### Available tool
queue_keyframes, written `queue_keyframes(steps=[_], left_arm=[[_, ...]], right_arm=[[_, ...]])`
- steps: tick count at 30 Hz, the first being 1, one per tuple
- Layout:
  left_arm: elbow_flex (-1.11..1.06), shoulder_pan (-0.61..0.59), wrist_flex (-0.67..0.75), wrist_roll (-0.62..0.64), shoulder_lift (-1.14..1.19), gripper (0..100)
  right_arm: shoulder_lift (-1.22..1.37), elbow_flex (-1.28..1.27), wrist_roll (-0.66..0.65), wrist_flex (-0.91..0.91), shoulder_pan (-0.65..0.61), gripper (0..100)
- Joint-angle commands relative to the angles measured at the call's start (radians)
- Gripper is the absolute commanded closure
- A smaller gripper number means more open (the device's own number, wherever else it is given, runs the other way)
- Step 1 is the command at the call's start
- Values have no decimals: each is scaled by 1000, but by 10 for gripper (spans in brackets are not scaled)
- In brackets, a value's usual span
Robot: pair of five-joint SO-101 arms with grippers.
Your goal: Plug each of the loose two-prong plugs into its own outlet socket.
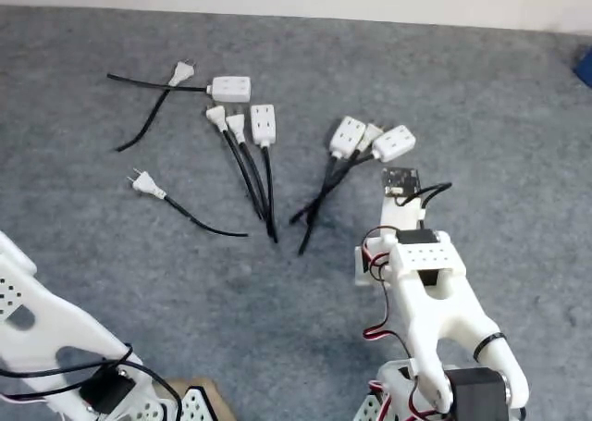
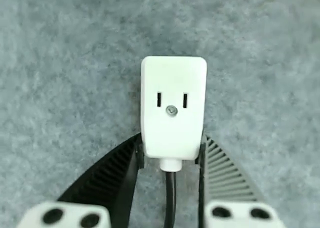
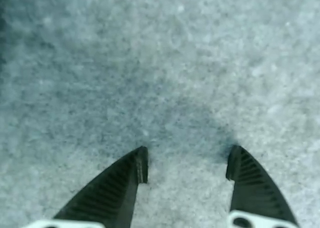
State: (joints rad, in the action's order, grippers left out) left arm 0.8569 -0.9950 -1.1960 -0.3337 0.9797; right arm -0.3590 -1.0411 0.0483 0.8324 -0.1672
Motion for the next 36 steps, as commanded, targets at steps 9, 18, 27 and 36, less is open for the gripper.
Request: queue_keyframes(steps=[9,18,27,36], left_arm=[[311,170,-600,-152,-45,947],[-326,489,-598,-146,-524,947],[-1050,1145,-497,-279,-1129,947],[-1442,1425,-414,-554,-1382,947]], right_arm=[[-19,4,0,-13,-5,742],[-19,7,0,-13,-4,742],[-18,8,0,-13,44,742],[-18,8,0,-13,42,742]])
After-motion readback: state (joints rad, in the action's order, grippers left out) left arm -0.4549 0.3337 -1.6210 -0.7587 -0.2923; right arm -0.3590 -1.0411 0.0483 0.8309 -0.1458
